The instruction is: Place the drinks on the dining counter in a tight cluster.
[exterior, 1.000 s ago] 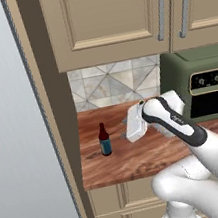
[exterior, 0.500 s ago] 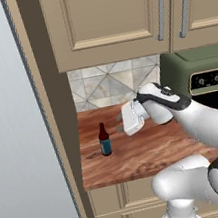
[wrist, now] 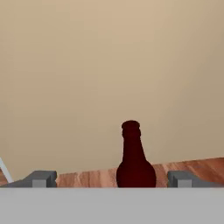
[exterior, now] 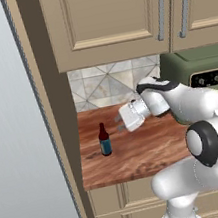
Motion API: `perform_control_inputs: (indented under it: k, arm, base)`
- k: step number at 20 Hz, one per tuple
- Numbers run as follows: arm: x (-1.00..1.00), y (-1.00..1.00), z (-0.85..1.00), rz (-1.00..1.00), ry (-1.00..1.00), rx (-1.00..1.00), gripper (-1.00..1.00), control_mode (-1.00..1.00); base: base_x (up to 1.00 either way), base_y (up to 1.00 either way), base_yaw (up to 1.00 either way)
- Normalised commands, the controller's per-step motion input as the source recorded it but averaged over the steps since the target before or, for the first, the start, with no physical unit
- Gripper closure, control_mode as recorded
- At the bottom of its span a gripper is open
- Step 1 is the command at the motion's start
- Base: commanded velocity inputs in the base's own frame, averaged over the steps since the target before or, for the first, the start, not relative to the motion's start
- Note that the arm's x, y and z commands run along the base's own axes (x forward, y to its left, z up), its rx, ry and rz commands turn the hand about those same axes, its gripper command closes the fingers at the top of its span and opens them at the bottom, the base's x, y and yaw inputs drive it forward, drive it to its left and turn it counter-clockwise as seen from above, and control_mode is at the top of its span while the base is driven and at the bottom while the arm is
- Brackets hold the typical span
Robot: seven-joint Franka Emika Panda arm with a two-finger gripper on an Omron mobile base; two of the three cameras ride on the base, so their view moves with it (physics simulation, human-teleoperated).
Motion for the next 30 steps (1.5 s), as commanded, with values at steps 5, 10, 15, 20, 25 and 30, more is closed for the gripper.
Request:
perform_control_inputs:
  k: [5,10,15,20,25,30]
  arm:
    - [0.0,0.09,-0.61,0.02,0.07,0.0,-1.0,-1.0]
    - [0.0,0.0,-0.33,0.0,0.0,0.0,-1.0,-1.0]
    - [0.09,0.0,-0.08,0.0,0.0,0.03,-1.0,-1.0]
    - [0.34,0.0,-0.04,0.0,0.0,0.03,-1.0,-1.0]
    - [0.13,0.0,-0.07,0.0,0.0,0.04,-1.0,-1.0]
    - [0.0,0.11,-0.14,0.0,0.0,0.03,-1.0,-1.0]
  base:
    - [0.0,0.0,0.0]
    - [0.0,0.0,0.0]
    - [0.0,0.0,0.0]
    - [0.0,0.0,0.0]
    - [0.0,0.0,0.0]
    - [0.0,0.0,0.0]
